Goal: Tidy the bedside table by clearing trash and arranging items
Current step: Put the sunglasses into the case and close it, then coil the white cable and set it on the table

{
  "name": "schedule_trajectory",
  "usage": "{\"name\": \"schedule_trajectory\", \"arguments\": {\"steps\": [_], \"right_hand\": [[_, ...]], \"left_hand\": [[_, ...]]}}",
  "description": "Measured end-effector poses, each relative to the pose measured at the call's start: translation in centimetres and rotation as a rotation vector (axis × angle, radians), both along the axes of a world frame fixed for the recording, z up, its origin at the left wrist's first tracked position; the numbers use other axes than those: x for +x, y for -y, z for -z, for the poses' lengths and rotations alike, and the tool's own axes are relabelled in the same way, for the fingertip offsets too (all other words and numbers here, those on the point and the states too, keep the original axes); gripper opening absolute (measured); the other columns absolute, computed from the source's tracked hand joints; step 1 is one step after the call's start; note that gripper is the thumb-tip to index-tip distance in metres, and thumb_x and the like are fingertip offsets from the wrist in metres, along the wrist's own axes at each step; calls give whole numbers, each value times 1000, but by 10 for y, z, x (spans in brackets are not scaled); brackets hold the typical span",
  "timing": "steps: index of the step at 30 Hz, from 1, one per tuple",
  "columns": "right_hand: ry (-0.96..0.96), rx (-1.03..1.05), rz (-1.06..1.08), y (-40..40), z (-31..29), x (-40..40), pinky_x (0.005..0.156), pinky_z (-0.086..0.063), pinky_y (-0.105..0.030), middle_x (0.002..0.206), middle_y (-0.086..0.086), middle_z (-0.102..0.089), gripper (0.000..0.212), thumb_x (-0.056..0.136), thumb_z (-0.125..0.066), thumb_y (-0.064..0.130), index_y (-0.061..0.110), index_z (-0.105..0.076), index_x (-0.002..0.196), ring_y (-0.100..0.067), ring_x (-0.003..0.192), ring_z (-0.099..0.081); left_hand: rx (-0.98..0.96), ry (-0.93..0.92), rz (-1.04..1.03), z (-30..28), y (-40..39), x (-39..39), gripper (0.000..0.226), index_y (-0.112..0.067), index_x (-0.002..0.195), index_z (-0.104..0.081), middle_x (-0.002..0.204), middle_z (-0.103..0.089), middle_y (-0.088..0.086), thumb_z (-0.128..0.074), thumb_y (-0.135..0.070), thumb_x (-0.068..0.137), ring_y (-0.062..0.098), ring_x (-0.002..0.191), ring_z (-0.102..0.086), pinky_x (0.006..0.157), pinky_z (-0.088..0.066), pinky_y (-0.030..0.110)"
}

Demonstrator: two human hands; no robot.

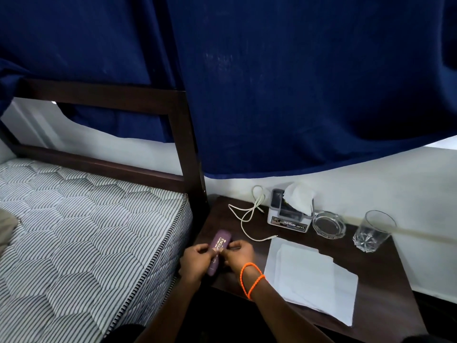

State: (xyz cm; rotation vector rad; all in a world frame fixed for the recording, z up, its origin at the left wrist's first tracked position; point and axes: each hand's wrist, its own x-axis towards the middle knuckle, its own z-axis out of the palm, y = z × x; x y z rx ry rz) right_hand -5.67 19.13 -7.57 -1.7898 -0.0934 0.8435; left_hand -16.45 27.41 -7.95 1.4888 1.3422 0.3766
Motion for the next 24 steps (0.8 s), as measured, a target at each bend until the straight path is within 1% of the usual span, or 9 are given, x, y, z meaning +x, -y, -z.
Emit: {"name": "schedule_trajectory", "arguments": {"steps": [4, 6, 9, 10, 12, 15, 20, 23, 24], "right_hand": [[105, -31, 64, 2, 9, 37, 73, -62, -45, 70, -4, -75, 31, 52, -80, 43, 22, -65, 68, -28, 73, -74], [143, -32, 145, -1, 10, 66, 71, -62, -47, 68, -5, -74, 28, 57, -76, 47, 24, -64, 65, -30, 72, -74], [164, -43, 211, -6, -14, 99, 66, -61, -46, 70, -7, -73, 22, 68, -75, 40, 22, -63, 69, -33, 68, -71], [136, -12, 193, -6, -35, 99, 56, -59, -41, 66, -9, -68, 21, 74, -74, 36, 19, -62, 75, -31, 58, -67], [14, 67, 118, -7, -74, 93, 39, -43, -22, 59, -8, -53, 15, 90, -67, 22, 15, -56, 83, -20, 41, -50], [-53, 62, 33, -17, -82, 97, 36, -36, -16, 61, -6, -50, 20, 97, -60, 15, 15, -52, 79, -13, 42, -44], [77, 98, -9, -18, -91, 91, 40, -39, -22, 62, -10, -52, 22, 97, -56, 13, 15, -55, 76, -18, 45, -48], [355, 24, -58, -9, -94, 92, 56, -59, -40, 63, -13, -66, 25, 84, -62, 37, 16, -61, 70, -31, 56, -65], [416, -7, -77, -4, -95, 95, 62, -61, -45, 62, -10, -69, 25, 78, -62, 44, 20, -64, 72, -32, 60, -69]], "left_hand": [[42, 3, -64, -26, 5, 7, 70, -21, 102, -78, 91, -80, -6, -71, -67, 50, 19, 90, -75, 91, -59, 43], [81, 0, -75, -35, 3, 13, 61, -24, 99, -78, 91, -80, -8, -70, -66, 56, 21, 92, -74, 93, -57, 44], [145, -4, -76, -56, 6, 23, 39, -25, 97, -78, 93, -79, -7, -75, -55, 72, 24, 95, -72, 97, -53, 47], [163, -4, -71, -60, 6, 26, 34, -25, 95, -78, 93, -79, -7, -75, -52, 75, 24, 95, -72, 97, -53, 46], [193, -2, -63, -66, 6, 33, 27, -25, 93, -79, 92, -79, -6, -76, -48, 80, 24, 95, -72, 95, -54, 43], [225, 13, -62, -71, 7, 40, 23, -24, 90, -80, 91, -79, -5, -76, -44, 81, 23, 94, -72, 91, -54, 36], [266, 52, -51, -82, 12, 44, 16, -22, 88, -81, 88, -80, -3, -77, -36, 83, 21, 90, -72, 86, -53, 32], [299, 102, -47, -95, 16, 43, 15, -17, 91, -81, 88, -79, -2, -78, -30, 84, 20, 89, -73, 86, -53, 31], [313, 117, -44, -102, 19, 43, 15, -16, 91, -82, 88, -79, -2, -78, -29, 84, 19, 88, -72, 85, -53, 30]]}}
